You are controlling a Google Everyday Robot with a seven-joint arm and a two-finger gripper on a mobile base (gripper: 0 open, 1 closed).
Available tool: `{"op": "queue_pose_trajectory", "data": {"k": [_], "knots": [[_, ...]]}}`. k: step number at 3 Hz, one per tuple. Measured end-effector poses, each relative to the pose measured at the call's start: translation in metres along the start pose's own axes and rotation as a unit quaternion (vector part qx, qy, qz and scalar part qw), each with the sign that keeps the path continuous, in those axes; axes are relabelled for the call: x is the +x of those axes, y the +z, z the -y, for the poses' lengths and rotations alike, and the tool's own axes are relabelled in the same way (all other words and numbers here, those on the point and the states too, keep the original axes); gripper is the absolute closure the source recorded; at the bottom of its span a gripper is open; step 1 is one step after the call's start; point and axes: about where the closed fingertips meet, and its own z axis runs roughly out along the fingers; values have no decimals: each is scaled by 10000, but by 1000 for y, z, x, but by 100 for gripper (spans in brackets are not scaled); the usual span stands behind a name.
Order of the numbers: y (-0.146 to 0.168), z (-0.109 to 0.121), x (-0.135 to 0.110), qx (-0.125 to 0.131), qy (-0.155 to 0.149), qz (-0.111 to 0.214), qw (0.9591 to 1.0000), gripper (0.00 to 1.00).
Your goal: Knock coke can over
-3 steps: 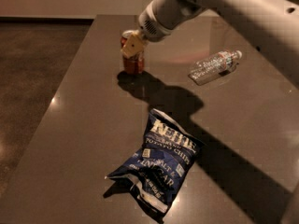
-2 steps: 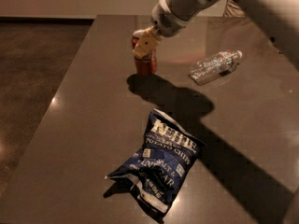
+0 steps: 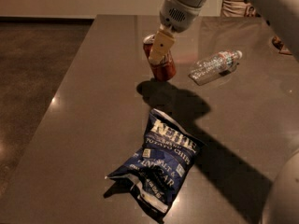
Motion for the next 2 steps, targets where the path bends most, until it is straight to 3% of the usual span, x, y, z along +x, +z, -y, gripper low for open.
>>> {"op": "queue_pose_trajectory", "data": {"k": [1, 2], "knots": [[8, -13, -4, -185, -598, -576, 9964, 97], [20, -17, -12, -302, -884, -847, 9920, 75]]}}
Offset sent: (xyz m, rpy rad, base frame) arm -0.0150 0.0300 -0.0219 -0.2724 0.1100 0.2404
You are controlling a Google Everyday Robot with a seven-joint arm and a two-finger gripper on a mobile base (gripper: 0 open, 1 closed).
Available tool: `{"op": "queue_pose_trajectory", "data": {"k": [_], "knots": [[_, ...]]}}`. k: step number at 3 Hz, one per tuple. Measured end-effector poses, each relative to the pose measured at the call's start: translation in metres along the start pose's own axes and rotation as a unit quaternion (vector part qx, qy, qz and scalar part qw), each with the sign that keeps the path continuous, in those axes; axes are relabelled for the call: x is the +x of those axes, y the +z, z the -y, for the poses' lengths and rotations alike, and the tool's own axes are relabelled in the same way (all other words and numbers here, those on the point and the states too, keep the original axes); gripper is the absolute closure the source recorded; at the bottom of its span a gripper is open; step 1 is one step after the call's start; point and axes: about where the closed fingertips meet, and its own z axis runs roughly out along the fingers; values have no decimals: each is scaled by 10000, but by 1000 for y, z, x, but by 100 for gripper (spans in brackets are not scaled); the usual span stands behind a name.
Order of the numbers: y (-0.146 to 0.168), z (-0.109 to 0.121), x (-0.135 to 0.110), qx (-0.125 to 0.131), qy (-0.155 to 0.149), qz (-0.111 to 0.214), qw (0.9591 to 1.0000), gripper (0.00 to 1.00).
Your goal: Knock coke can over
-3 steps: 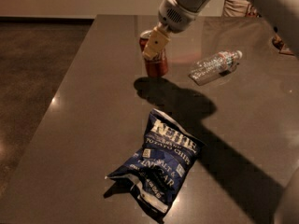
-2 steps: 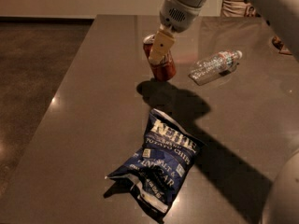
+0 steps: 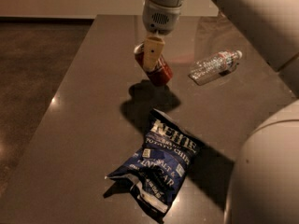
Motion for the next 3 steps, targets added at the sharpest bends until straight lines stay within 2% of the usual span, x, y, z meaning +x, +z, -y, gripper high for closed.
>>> {"op": "queue_pose_trajectory", "data": {"k": [1, 3], "knots": [[16, 2, -10, -50, -235, -363, 9991, 52], [49, 5, -12, 7, -628, -1165, 9912, 5]]}}
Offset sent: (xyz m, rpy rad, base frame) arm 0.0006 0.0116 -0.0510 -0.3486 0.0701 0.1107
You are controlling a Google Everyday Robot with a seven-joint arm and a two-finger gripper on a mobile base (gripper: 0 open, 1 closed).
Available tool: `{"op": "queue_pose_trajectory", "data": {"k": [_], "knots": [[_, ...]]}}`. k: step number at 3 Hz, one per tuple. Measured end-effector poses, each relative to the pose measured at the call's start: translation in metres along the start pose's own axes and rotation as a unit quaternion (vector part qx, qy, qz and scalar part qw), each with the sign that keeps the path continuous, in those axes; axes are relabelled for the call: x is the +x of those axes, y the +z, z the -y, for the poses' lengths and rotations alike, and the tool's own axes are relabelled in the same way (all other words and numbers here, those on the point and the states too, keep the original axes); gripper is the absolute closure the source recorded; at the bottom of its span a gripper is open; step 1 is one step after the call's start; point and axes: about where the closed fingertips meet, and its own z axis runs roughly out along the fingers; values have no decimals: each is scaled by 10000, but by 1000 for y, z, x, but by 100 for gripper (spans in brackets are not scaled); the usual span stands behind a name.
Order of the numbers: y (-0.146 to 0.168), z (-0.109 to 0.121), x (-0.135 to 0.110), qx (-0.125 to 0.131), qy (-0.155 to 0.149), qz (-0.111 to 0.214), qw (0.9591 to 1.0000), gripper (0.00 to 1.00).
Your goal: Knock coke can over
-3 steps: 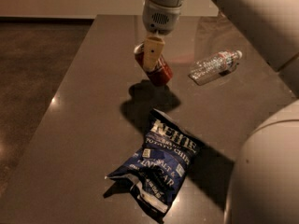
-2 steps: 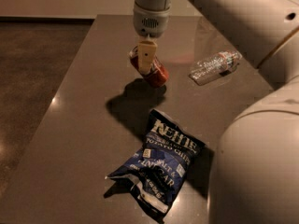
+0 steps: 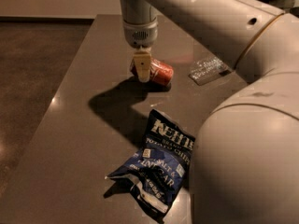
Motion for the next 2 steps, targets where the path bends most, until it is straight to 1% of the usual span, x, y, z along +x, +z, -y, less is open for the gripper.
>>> {"op": "queue_pose_trajectory", "data": {"k": [1, 2], "knots": [[4, 6, -5, 107, -22, 35, 9999, 0], [4, 6, -5, 107, -22, 35, 9999, 0]]}}
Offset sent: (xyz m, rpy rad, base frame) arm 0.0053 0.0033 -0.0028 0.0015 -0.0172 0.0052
